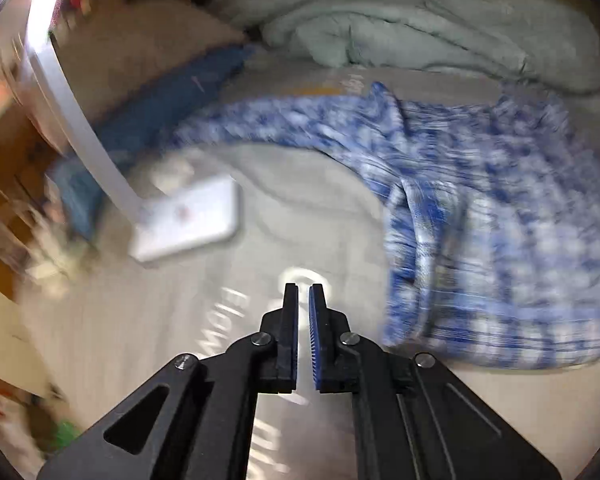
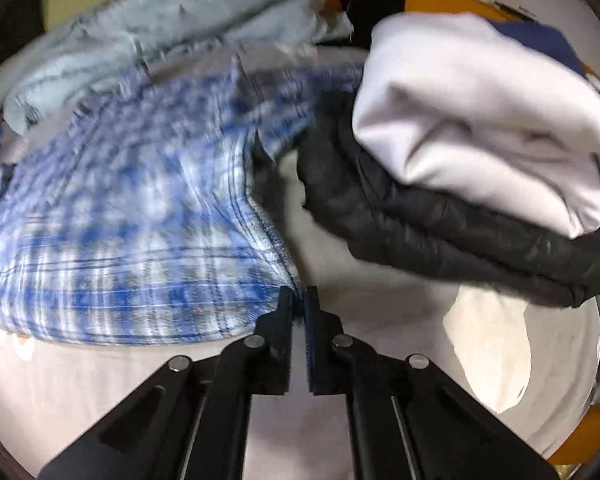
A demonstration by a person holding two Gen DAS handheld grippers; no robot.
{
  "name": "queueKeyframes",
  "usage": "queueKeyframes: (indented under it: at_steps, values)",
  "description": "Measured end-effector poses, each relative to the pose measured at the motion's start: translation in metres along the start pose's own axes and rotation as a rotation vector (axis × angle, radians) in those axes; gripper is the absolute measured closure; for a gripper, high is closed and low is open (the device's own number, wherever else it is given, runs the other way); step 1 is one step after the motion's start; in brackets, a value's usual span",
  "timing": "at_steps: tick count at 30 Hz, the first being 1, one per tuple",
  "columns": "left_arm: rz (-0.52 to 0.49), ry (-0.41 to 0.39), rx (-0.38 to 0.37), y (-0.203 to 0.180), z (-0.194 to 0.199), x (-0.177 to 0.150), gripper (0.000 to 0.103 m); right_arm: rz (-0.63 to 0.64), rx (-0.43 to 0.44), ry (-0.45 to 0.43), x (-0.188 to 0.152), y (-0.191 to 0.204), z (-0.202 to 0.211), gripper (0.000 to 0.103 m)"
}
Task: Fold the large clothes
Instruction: 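Open the left gripper while the right gripper grasps the shirt's side edge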
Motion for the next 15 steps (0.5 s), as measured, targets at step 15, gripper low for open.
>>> queueKeyframes:
  at_steps: [15]
  values:
    - [-0.047, 0.045, -0.310, -0.072, -0.014, 0.012, 0.089, 0.025, 0.228, -0.096, 0.015, 0.024, 0.023, 0.080]
Point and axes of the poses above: each gripper's, at about its wrist camera, not at the fingertips, and z roughly against the way its jaws point, y to its left, x to its top, the point moved 5 cm from there along -z, roughly the way its jaws point, and after that the axes turned 3 degrees about z, right-handed, at the moved point
